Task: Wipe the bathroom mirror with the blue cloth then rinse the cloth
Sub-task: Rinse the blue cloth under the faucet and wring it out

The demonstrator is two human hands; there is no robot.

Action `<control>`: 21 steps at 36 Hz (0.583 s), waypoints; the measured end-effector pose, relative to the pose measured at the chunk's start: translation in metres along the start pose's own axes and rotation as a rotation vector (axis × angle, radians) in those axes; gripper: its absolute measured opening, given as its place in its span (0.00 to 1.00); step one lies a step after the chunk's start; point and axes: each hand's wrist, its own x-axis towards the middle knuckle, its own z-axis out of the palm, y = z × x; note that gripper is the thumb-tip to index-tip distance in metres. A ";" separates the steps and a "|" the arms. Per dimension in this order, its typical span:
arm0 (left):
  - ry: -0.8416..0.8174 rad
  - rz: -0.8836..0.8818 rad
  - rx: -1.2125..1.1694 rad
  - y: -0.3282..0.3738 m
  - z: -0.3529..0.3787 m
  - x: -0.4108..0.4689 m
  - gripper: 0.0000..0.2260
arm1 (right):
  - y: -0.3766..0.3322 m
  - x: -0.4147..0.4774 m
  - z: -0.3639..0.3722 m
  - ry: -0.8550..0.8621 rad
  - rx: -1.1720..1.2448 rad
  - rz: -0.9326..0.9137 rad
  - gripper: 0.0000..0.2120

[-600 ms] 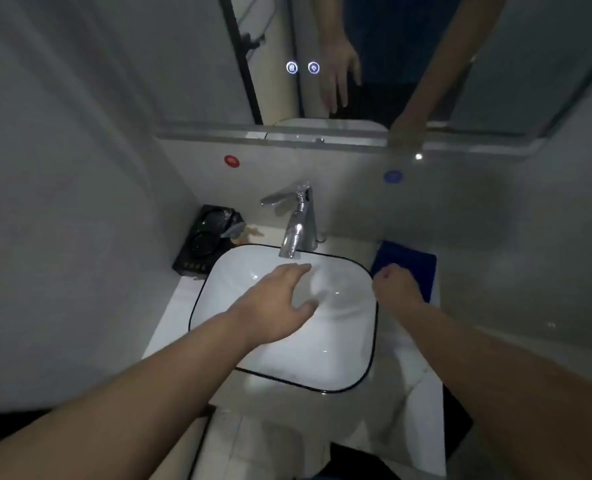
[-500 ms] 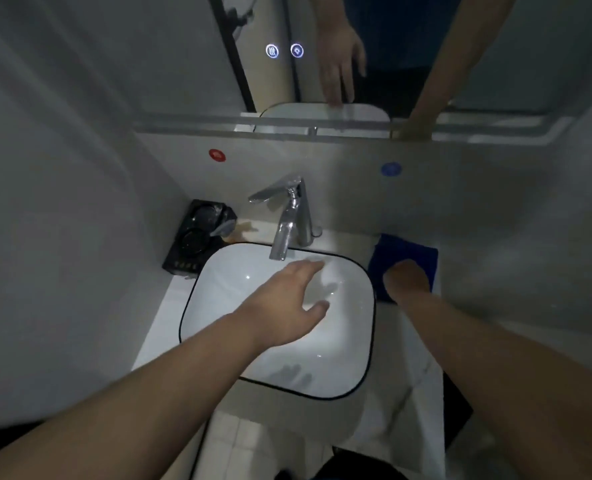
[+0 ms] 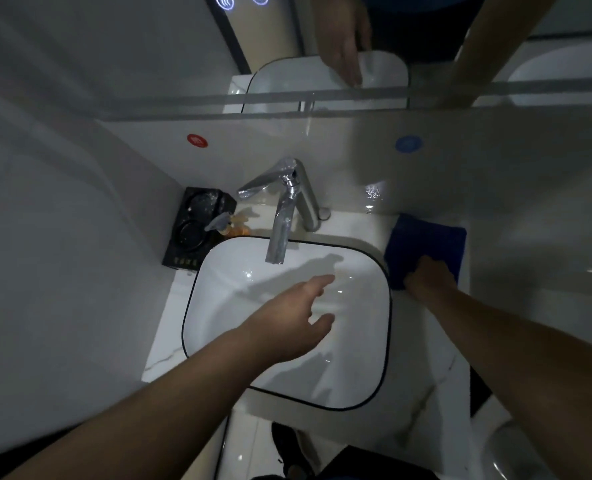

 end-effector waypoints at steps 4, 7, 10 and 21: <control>0.015 -0.004 -0.043 -0.016 -0.006 -0.001 0.28 | -0.004 -0.031 -0.023 0.262 0.124 -0.028 0.09; 0.032 -0.012 -0.071 -0.030 -0.012 -0.002 0.27 | -0.004 -0.059 -0.046 0.366 0.467 -0.096 0.06; 0.041 -0.004 -0.093 -0.040 -0.014 0.000 0.25 | -0.010 -0.107 -0.078 0.376 0.748 -0.085 0.05; -0.078 0.202 -0.281 -0.041 -0.021 -0.017 0.53 | -0.107 -0.302 -0.111 0.621 0.984 -0.248 0.10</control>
